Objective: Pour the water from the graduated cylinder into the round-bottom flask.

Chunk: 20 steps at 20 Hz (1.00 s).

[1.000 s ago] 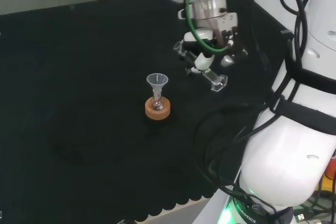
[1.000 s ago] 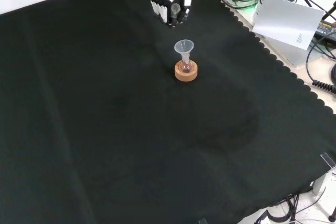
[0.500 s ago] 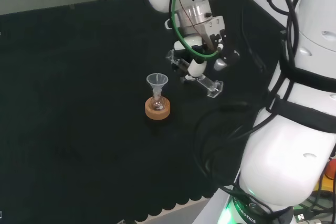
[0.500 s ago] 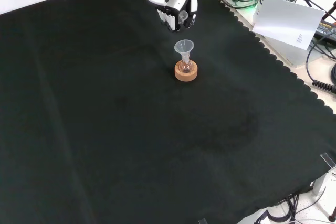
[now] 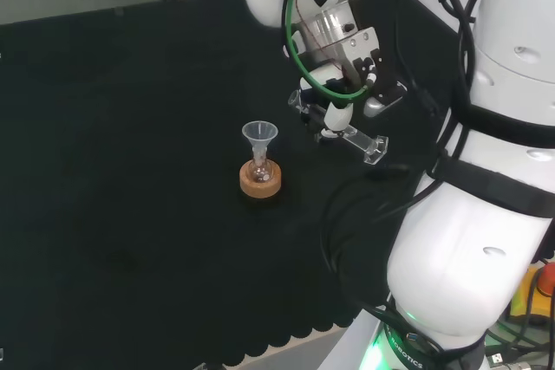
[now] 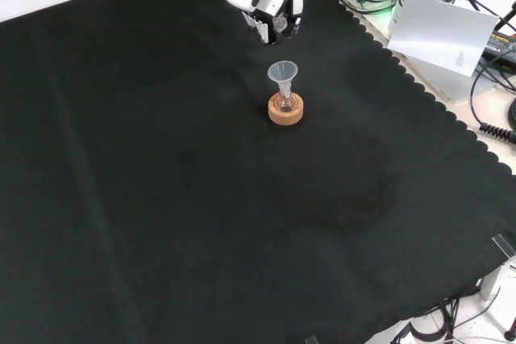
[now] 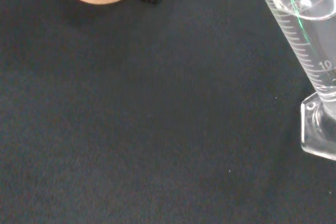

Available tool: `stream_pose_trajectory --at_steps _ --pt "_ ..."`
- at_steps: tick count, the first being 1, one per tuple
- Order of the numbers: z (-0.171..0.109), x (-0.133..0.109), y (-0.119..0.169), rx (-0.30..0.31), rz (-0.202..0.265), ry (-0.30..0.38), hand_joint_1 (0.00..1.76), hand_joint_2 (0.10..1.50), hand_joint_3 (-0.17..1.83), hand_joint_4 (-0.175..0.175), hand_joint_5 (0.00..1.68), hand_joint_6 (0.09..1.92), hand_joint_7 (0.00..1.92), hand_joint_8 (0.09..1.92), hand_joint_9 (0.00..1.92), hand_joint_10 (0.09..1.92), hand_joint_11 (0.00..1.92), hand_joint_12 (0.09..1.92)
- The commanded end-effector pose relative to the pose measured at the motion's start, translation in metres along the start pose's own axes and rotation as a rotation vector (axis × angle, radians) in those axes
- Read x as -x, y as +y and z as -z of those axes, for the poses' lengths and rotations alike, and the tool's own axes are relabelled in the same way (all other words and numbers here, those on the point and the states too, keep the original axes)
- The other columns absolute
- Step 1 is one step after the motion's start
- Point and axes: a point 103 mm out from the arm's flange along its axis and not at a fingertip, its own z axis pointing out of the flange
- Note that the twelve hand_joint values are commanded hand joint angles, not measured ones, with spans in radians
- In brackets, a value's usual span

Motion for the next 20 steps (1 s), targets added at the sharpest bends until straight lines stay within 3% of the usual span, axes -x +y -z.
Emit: stream_pose_trajectory --at_steps 1,10,20 --pt "0.004 -0.01 0.002 -0.093 -0.067 -0.081 1.15 0.89 0.51 -0.175 0.96 1.14 1.21 0.3 1.4 0.09 1.25 0.73" --pt "0.015 -0.021 0.013 -0.155 -0.111 -0.125 1.15 0.89 0.51 -0.175 0.96 1.14 1.21 0.3 1.4 0.09 1.25 0.73" --pt "0.02 -0.009 0.01 -0.221 -0.114 -0.137 1.15 0.89 0.5 -0.175 0.96 1.14 1.21 0.3 1.4 0.09 1.25 0.73"
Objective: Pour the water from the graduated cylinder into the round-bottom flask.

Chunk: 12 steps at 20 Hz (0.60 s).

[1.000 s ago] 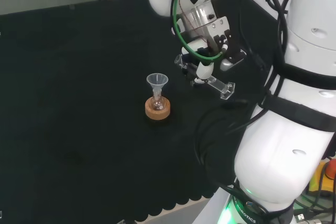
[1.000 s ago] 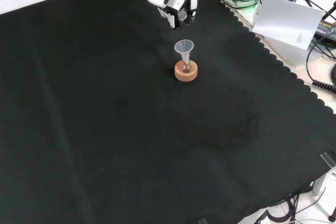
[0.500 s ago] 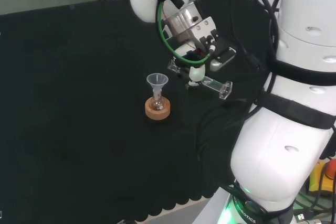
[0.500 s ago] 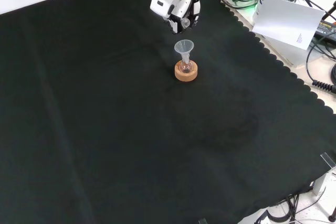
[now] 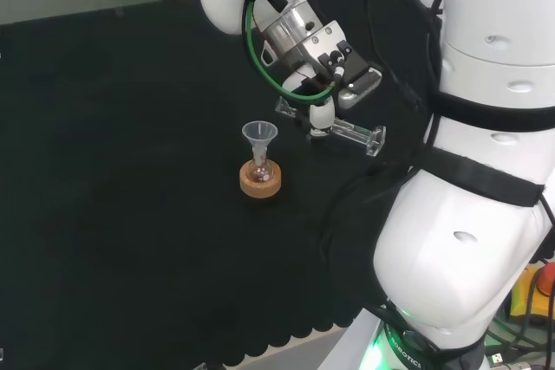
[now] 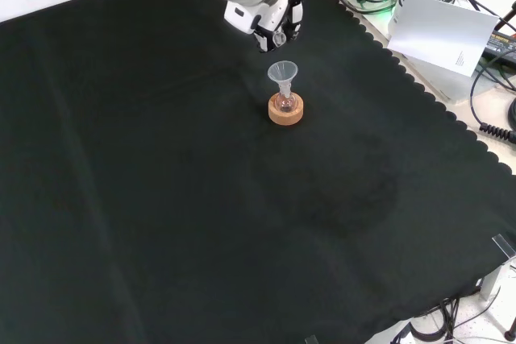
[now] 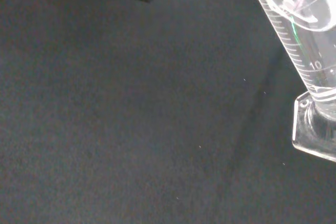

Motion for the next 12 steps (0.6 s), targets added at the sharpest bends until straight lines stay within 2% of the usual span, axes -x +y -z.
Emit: stream_pose_trajectory --at_steps 1,9,12 --pt "-0.002 0.005 -0.002 -0.04 -0.002 -0.014 1.15 0.89 0.5 -0.175 0.96 1.14 1.21 0.3 1.4 0.09 1.25 0.73" --pt "0.002 -0.002 -0.001 -0.069 -0.007 -0.037 1.15 0.89 0.5 -0.175 0.96 1.14 1.21 0.3 1.41 0.09 1.25 0.73" --pt "0.004 -0.006 0.0 -0.076 0.005 -0.062 1.15 0.9 0.5 -0.175 0.96 1.14 1.22 0.3 1.41 0.09 1.25 0.73"
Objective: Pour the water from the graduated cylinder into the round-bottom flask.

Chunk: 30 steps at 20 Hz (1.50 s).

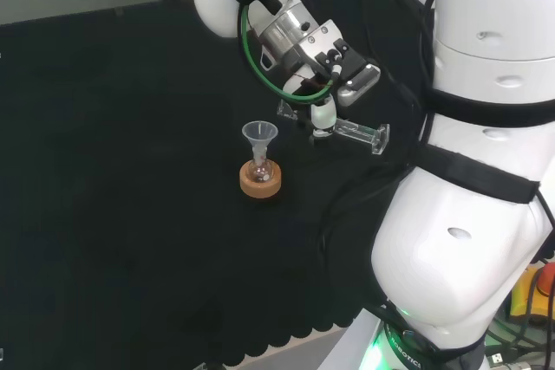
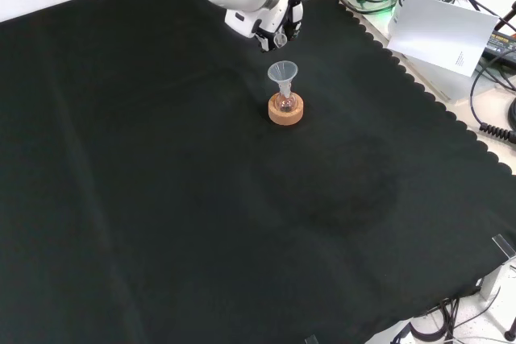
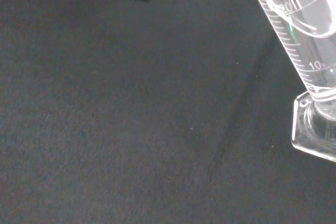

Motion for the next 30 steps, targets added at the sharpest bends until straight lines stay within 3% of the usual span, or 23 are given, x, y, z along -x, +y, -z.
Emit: stream_pose_trajectory --at_steps 1,16,30 --pt "0.004 -0.006 0.002 -0.026 -0.001 -0.031 1.15 0.9 0.5 -0.175 0.96 1.14 1.22 0.3 1.41 0.09 1.25 0.73" --pt "0.014 -0.019 0.008 -0.159 -0.071 -0.088 1.15 0.9 0.5 -0.175 0.96 1.14 1.22 0.3 1.41 0.09 1.25 0.73" --pt "0.014 -0.023 0.007 -0.247 -0.078 -0.109 1.15 0.9 0.5 -0.175 0.96 1.14 1.22 0.3 1.41 0.09 1.25 0.73"
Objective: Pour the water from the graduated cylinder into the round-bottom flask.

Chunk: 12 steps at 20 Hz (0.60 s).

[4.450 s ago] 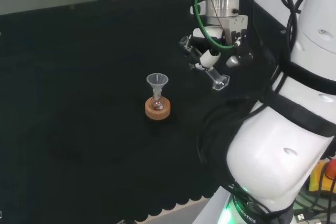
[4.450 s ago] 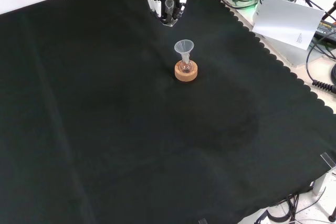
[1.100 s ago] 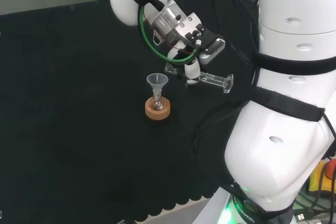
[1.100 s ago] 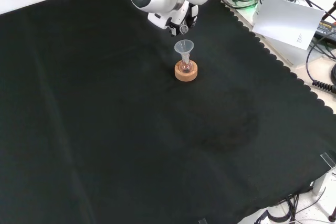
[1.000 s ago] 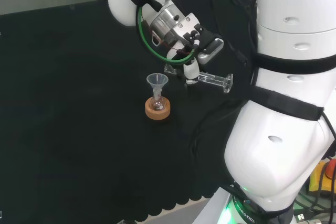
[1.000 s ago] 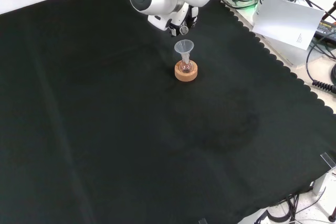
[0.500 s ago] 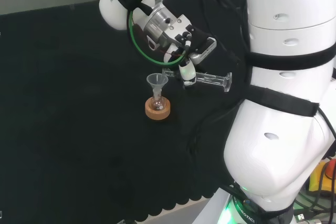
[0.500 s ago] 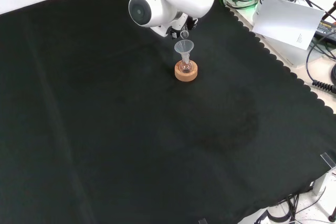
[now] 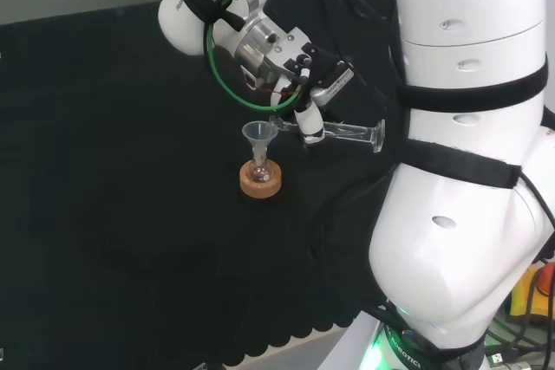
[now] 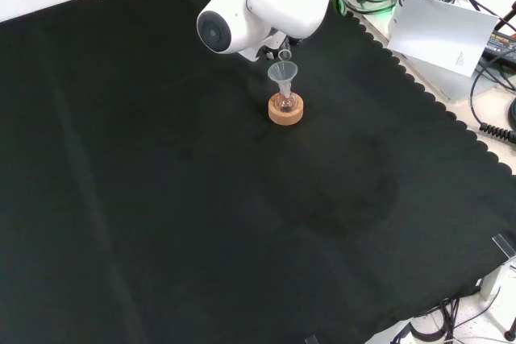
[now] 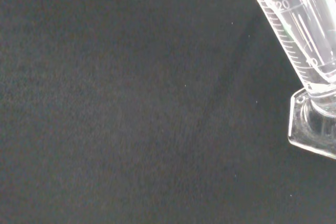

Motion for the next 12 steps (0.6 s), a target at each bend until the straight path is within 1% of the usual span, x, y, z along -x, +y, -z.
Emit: stream_pose_trajectory --at_steps 1,3,7,12 --pt "0.0018 -0.0018 -0.0012 -0.025 -0.006 -0.013 1.15 0.9 0.5 -0.175 0.96 1.14 1.22 0.3 1.41 0.09 1.25 0.73" --pt "0.0032 -0.0022 -0.0012 -0.032 -0.007 -0.022 1.15 0.9 0.5 -0.175 0.96 1.14 1.22 0.3 1.41 0.09 1.25 0.73" --pt "0.0054 -0.0037 -0.002 -0.069 -0.026 -0.029 1.15 0.9 0.5 -0.175 0.95 1.14 1.22 0.3 1.41 0.09 1.25 0.73" --pt "0.0079 -0.0039 -0.005 -0.079 -0.033 -0.034 1.15 0.9 0.49 -0.175 0.95 1.14 1.22 0.3 1.41 0.09 1.25 0.73"
